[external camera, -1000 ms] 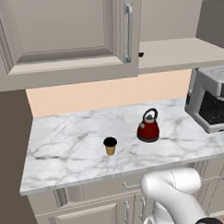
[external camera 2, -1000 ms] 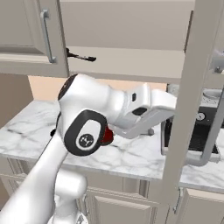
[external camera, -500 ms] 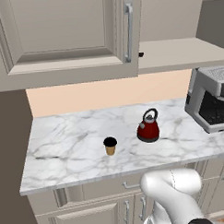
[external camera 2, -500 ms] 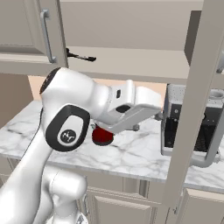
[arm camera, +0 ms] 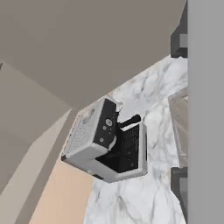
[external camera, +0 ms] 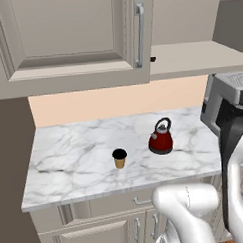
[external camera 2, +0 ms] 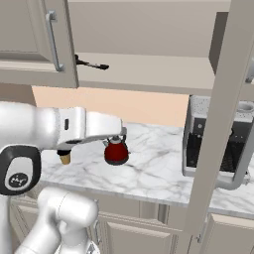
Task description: Pick the pan from the cabinet and place it on the stove. Then turn on the stove burner for the pan.
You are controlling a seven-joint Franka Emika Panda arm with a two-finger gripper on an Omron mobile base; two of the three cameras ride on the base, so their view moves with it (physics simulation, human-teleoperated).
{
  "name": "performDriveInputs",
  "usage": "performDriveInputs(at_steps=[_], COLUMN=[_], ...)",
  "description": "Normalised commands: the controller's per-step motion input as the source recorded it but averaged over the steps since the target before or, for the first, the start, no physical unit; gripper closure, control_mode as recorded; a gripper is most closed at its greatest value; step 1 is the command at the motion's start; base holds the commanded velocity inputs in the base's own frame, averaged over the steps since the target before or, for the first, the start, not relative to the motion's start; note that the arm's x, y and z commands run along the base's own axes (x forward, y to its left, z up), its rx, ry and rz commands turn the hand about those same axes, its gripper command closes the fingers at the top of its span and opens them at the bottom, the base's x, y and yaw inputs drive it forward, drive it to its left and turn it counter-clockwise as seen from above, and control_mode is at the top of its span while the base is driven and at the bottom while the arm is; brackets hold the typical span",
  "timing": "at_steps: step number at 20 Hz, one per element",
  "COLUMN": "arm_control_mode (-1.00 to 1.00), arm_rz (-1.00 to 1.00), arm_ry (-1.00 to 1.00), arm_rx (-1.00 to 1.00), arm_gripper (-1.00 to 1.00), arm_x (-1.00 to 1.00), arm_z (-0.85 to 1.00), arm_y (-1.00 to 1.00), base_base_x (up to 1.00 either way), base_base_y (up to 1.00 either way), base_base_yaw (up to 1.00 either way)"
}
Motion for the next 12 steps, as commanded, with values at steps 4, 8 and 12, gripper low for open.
performDriveInputs(at_steps=[4, 8, 12], arm_control_mode=[-1.00, -1.00, -1.00], arm_rz=[0.21, 0.22, 0.18], arm_ry=[-0.35, -0.28, -0.18], arm_rx=[0.03, 0.06, 0.06], arm_gripper=[-1.00, -1.00, -1.00], arm_x=[-0.01, 0.00, 0.00], arm_z=[0.11, 0.27, 0.39], arm_y=[0.88, 0.81, 0.84], base_base_x=[0.00, 0.00, 0.00], base_base_y=[0.00, 0.00, 0.00], base_base_yaw=[0.00, 0.00, 0.00])
